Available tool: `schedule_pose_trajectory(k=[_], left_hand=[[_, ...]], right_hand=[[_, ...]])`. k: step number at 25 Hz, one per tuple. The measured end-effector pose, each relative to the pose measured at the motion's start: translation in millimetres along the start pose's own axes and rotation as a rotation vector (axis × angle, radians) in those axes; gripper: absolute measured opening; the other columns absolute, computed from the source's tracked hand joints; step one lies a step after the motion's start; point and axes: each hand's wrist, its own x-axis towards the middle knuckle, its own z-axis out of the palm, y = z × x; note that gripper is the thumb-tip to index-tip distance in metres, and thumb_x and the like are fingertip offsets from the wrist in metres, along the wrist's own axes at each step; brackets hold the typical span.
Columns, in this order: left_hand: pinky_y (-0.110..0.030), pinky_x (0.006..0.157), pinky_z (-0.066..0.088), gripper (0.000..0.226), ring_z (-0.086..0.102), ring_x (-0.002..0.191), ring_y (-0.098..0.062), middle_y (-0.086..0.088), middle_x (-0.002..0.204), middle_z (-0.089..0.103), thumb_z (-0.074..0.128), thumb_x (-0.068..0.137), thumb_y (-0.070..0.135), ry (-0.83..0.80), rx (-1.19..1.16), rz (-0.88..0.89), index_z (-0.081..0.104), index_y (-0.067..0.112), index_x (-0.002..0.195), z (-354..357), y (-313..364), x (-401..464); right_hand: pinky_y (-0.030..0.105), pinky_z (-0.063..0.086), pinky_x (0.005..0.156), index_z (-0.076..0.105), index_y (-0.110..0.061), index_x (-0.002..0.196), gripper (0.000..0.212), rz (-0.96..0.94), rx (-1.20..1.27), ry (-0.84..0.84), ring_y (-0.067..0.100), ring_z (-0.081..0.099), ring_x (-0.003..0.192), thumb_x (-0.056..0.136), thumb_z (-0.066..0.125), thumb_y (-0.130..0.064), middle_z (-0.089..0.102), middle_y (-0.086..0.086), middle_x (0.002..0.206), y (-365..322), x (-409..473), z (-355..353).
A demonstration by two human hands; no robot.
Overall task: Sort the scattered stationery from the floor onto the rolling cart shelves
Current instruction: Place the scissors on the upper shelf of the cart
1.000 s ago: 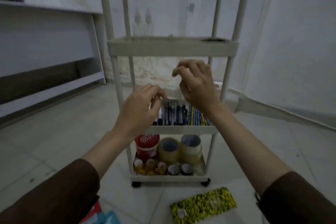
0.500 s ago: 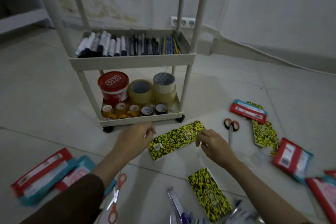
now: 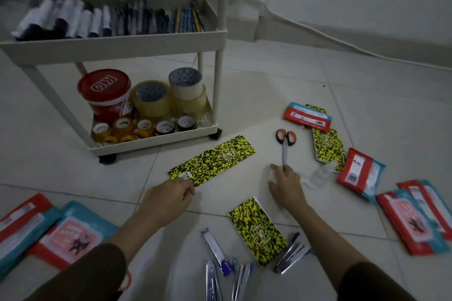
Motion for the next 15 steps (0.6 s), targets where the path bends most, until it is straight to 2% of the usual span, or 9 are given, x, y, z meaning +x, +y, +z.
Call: schedule_pose_trajectory(k=[2,4,8,11,15], left_hand=[[-0.024,0.069,0.038,0.022,0.058,0.096,-0.014,0.012,0.112,0.060,0.042,0.092,0.026,0.001,-0.009,-0.006,0.060,0.031,0.103,3,-1,4],[-0.024,0.066,0.036,0.020,0.058,0.095,-0.014,0.012,0.110,0.061,0.043,0.091,0.025,0.009,-0.024,-0.016,0.060,0.031,0.100,4,-3,8],[-0.025,0.062,0.032,0.016,0.057,0.088,-0.014,0.012,0.103,0.062,0.045,0.090,0.025,0.016,-0.069,-0.053,0.060,0.032,0.092,5,-5,16],[-0.025,0.062,0.032,0.015,0.057,0.085,-0.015,0.014,0.094,0.058,0.047,0.090,0.025,0.026,-0.108,-0.079,0.061,0.032,0.090,6,-6,19],[-0.024,0.062,0.033,0.015,0.051,0.075,-0.011,0.016,0.085,0.051,0.048,0.091,0.024,0.017,-0.135,-0.078,0.061,0.032,0.092,8,-4,19]], right_hand=[[0.036,0.030,0.103,0.028,-0.015,0.143,0.051,0.032,0.005,0.008,0.035,0.032,0.126,0.095,0.044,-0.023,0.027,0.016,0.146,0,7,3],[0.038,0.031,0.101,0.037,-0.008,0.136,0.044,0.084,0.080,0.071,0.036,0.033,0.123,0.094,0.045,-0.017,0.032,0.016,0.142,0,13,3],[0.039,0.036,0.088,0.051,-0.001,0.112,0.022,0.142,0.166,0.190,0.034,0.040,0.109,0.092,0.045,-0.007,0.048,0.017,0.121,4,23,-1],[0.041,0.038,0.078,0.052,0.002,0.097,0.012,0.140,0.203,0.211,0.034,0.043,0.101,0.089,0.043,0.000,0.050,0.019,0.109,4,25,-3],[0.040,0.038,0.070,0.040,0.005,0.108,0.030,0.183,0.321,0.206,0.040,0.049,0.095,0.080,0.046,0.010,0.047,0.026,0.106,0,26,-8]])
